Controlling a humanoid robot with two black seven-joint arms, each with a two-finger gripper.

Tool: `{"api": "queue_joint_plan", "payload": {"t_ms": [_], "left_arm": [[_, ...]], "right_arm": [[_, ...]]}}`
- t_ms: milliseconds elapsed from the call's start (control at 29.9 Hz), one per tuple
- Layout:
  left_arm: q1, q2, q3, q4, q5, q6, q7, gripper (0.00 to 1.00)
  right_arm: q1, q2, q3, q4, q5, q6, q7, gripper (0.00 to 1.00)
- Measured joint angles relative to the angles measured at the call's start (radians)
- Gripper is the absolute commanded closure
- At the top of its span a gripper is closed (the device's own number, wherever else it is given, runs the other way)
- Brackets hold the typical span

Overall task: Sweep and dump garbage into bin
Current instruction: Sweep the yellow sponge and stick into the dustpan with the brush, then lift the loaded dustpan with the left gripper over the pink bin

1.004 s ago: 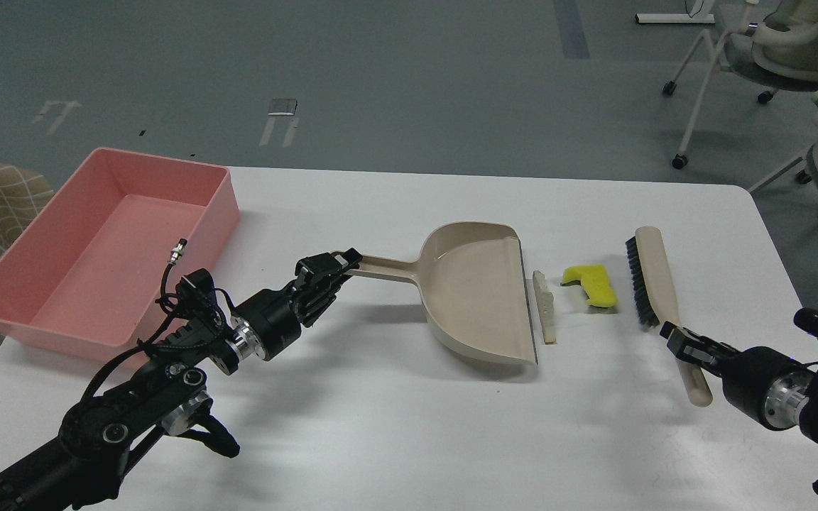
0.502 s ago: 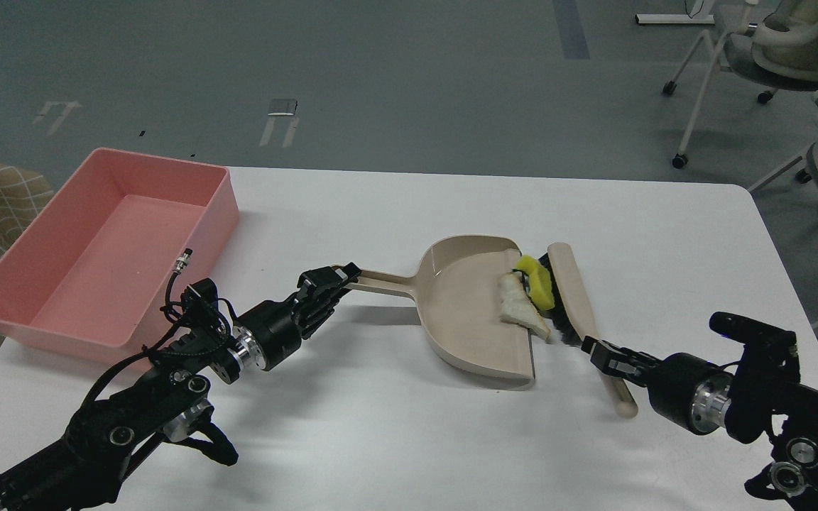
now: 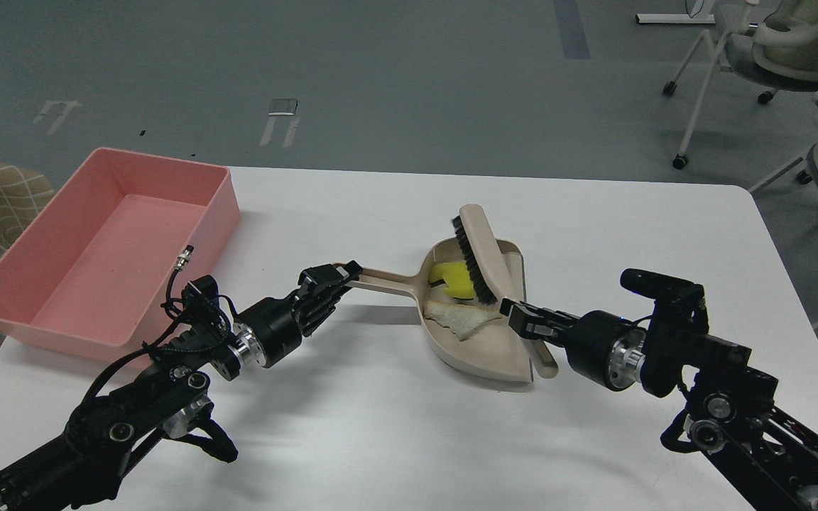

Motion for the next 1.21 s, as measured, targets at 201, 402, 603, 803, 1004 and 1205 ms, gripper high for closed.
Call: {"api": "queue_joint_plan", "payload": {"t_ms": [201,402,603,803,1004,1205], "left_arm": [[0.002,-0.002,-0.014,0.000,-0.051,-0.002,-0.003,1.00],[-0.001,-0.007,-0.018,-0.013,-0.094,-0.002,-0.009,1.00],[-0.008,0.008,-0.041,-0.021,-0.123,-0.002,-0.040,1.00],[-0.005,0.076,-0.098,-0.094,-0.196,0.005,-0.044,1.00],[-0.006,0.194,-0.165,-0.106,-0.207,-0.008,-0.044,1.00],[0.008,0.329,-0.333,-0.094,-0.298,-0.100,-0.049,1.00]], "right_arm": [[-0.019,-0.126,0.097,0.062,0.001,-0.005,0.001,1.00],[-0.084,-0.167,0.249,0.066,0.002,-0.007,0.004,0.96],[-0.206,-0.203,0.362,-0.002,0.007,-0.004,0.020,0.96],[-0.320,-0.217,0.413,-0.034,0.027,-0.007,0.053,0.96],[-0.397,-0.218,0.418,-0.028,0.029,-0.007,0.067,0.96],[-0.414,-0.205,0.418,-0.023,0.028,-0.012,0.077,0.96]]}}
